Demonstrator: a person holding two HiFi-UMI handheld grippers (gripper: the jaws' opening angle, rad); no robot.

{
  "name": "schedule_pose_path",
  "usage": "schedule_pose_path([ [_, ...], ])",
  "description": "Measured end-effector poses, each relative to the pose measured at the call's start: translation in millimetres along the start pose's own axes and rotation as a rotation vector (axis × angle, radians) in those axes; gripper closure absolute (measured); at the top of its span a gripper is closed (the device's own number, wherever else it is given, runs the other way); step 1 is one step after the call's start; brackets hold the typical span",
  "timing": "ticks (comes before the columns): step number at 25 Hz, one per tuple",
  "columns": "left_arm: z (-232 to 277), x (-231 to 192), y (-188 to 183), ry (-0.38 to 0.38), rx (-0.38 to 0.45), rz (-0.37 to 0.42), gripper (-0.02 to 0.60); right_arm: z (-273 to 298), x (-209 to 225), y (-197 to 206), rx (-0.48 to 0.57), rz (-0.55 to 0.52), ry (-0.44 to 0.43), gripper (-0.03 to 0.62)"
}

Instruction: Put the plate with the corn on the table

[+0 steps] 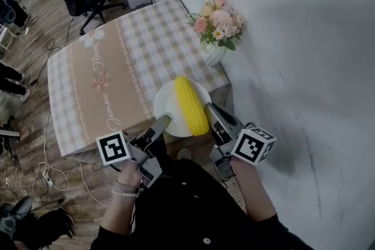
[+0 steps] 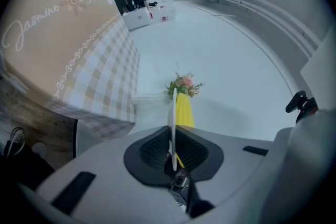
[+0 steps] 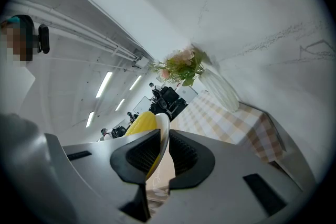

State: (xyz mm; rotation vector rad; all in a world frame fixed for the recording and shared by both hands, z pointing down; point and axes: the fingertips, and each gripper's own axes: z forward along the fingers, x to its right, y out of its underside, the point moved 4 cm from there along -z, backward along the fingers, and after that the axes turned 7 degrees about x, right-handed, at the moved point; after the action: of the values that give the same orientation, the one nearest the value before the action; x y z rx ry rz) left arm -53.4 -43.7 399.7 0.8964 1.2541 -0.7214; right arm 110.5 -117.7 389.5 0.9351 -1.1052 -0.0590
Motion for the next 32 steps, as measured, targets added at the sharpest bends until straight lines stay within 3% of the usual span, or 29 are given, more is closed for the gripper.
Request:
schedule_pose_path([
  [11, 15, -11, -9, -0.026, -0.043, -0.007, 0.552, 5, 11, -1, 0.006, 0.007, 0.042, 0.514],
  [32, 63, -50, -60, -0.092, -0.197, 0.064, 0.558, 47, 45, 5, 0.014, 0.026, 0.182, 0.516],
])
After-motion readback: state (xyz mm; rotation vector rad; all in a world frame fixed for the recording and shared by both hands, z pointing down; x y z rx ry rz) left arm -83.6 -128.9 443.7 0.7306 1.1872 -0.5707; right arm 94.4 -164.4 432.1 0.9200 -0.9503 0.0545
